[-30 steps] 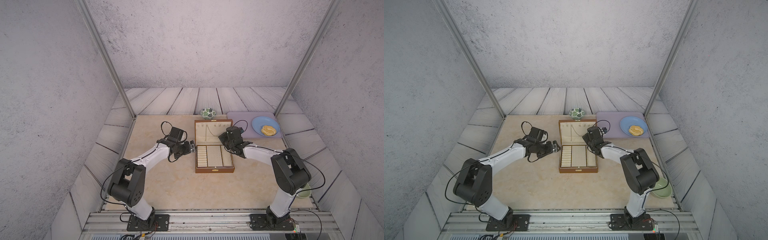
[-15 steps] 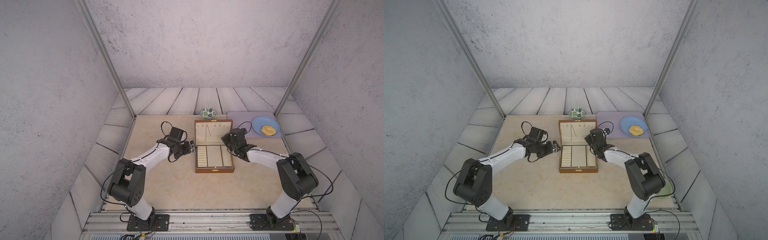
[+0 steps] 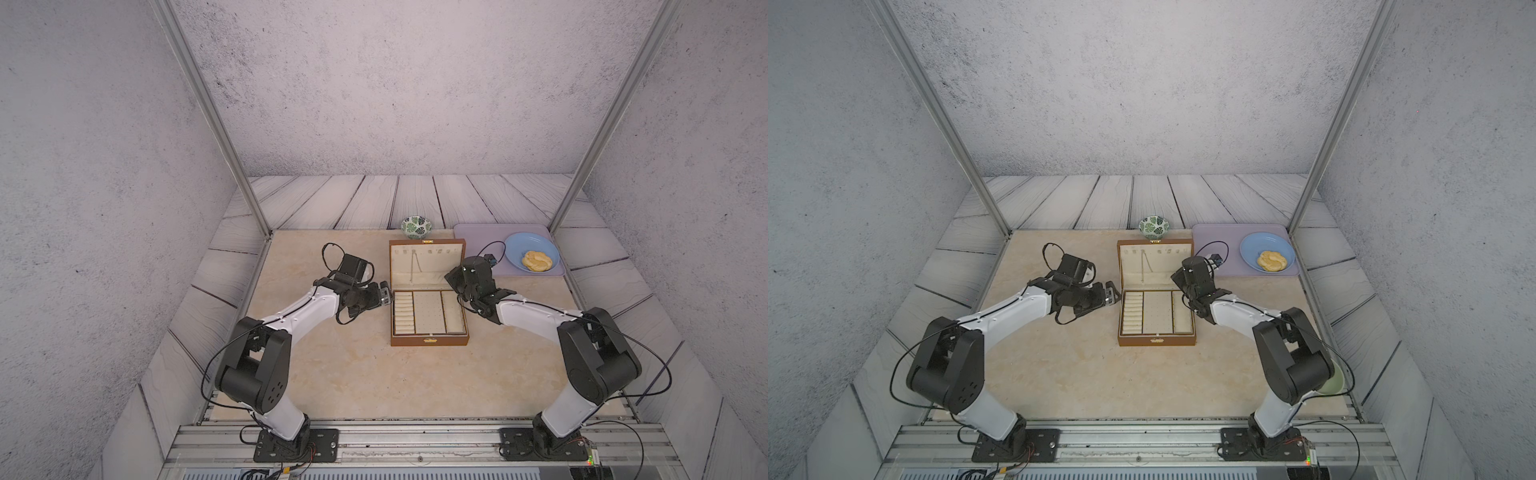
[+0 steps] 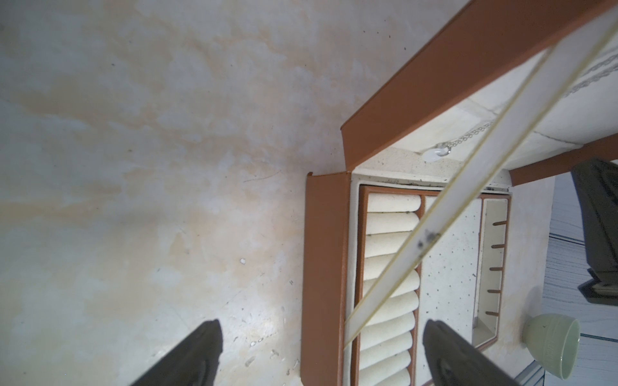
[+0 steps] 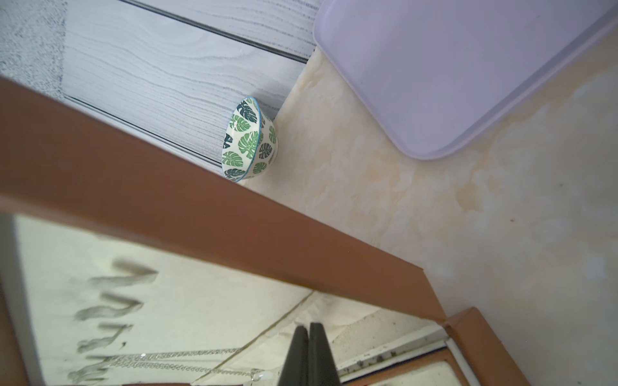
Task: Put jewelry chain into jewelry box
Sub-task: Adjust the necklace in the storage slot, then reset both arms
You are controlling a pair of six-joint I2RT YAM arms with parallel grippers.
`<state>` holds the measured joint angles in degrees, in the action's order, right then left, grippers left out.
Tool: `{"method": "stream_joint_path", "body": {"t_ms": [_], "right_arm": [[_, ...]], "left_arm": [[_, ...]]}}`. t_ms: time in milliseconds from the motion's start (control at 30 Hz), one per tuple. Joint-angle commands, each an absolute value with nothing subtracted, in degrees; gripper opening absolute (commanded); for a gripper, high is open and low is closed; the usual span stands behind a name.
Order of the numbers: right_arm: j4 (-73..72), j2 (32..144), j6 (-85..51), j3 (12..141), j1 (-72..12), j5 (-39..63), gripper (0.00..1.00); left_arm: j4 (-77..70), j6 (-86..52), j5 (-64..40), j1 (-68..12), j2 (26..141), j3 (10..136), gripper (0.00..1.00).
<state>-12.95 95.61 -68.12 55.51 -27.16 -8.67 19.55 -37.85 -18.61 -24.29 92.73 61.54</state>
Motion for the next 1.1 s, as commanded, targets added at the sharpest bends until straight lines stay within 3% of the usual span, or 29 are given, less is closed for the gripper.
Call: {"method": "stream_joint_path", "body": {"t_ms": [0, 333, 633, 833, 967, 1067], "right_arm": [[-9.4, 92.9, -63.7, 57.3, -27.1, -7.3, 0.19], [4.5, 82.1, -48.1, 57.3, -27.1, -10.6, 0.48], [1.5, 68.5, -31.8, 47.3, -26.7, -26.4, 0.99], [-12.8, 68.6, -16.2, 41.3, -25.6, -43.9, 0.99], [-15.8, 72.5, -9.0, 40.9, -22.5, -46.1, 0.99], [-23.9, 77.0, -2.9, 38.1, -20.4, -46.8, 0.99]], "left_arm": [[20.8, -36.7, -17.6, -24.5, 92.3, 62.7, 0.99], [24.1, -33.4, -11.1, -24.3, 88.3, 64.0, 0.98], [25.1, -30.0, 5.7, -23.6, 80.3, 65.3, 0.98], [21.1, -26.5, 22.7, -21.8, 78.1, 62.8, 0.98], [14.2, -21.6, 34.2, -19.0, 79.6, 58.2, 0.98], [7.1, -14.3, 37.1, -15.9, 82.1, 54.4, 0.98]]}}
